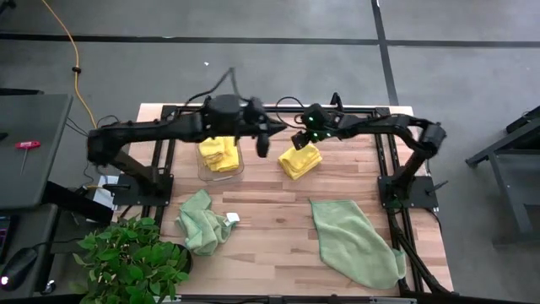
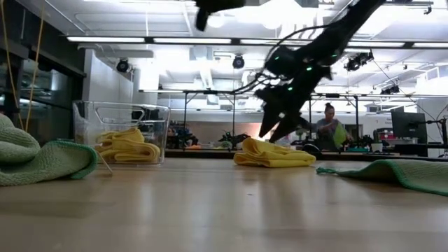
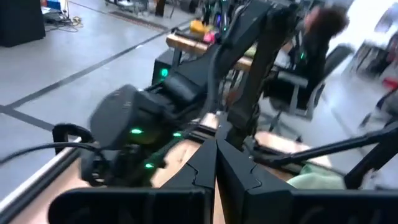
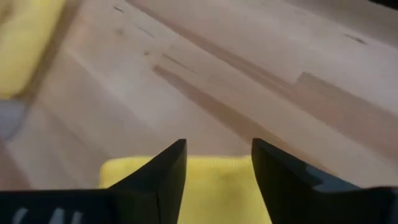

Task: Fold microfiber towels
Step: Fold the yellow towel

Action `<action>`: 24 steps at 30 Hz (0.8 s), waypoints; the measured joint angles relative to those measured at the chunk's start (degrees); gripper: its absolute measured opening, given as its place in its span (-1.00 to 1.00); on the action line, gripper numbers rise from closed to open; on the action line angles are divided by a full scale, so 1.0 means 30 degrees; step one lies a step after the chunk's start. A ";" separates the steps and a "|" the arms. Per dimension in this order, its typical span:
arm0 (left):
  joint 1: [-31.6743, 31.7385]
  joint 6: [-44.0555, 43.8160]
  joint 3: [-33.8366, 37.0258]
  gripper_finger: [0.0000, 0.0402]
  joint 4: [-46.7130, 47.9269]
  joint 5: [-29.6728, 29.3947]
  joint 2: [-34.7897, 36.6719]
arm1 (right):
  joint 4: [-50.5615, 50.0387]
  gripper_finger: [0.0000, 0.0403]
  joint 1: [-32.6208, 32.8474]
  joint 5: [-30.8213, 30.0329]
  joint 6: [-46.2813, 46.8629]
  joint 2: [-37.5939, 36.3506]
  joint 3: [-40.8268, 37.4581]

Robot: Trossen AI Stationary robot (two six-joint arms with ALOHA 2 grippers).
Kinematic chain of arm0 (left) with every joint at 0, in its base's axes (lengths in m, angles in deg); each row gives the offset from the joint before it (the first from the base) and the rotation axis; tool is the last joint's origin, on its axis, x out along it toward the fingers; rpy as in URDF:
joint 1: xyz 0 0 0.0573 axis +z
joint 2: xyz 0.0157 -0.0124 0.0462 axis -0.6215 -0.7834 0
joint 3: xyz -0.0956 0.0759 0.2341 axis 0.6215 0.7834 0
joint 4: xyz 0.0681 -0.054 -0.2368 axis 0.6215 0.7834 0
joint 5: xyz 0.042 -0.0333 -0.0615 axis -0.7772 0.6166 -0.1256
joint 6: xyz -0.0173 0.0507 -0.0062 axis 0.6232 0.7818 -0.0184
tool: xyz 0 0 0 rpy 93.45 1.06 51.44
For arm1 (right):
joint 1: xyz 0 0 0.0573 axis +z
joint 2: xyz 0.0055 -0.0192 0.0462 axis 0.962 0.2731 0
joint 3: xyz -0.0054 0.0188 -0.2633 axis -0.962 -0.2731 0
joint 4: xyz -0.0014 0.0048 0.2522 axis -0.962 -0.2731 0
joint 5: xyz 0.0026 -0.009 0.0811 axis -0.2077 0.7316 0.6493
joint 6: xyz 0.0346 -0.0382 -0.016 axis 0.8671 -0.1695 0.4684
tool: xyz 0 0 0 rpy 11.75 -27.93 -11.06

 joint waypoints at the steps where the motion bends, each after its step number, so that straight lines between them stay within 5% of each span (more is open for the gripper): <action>1: 0.0000 -0.0432 0.0903 -1.00 -0.0644 -0.0061 0.0607 | -0.0724 -0.18 -0.0060 -0.0131 -0.0298 0.0614 0.0784; 10: -0.1032 -0.3482 0.5372 -1.00 -0.1261 -0.1511 0.3394 | -0.7927 -0.40 -0.1732 -0.0990 -0.2268 0.4625 0.6269; 24: -0.1861 -0.2956 0.5524 -1.00 -0.1163 -0.1581 0.2872 | -1.2040 -0.70 -0.2807 -0.0635 -0.1545 0.4750 0.6700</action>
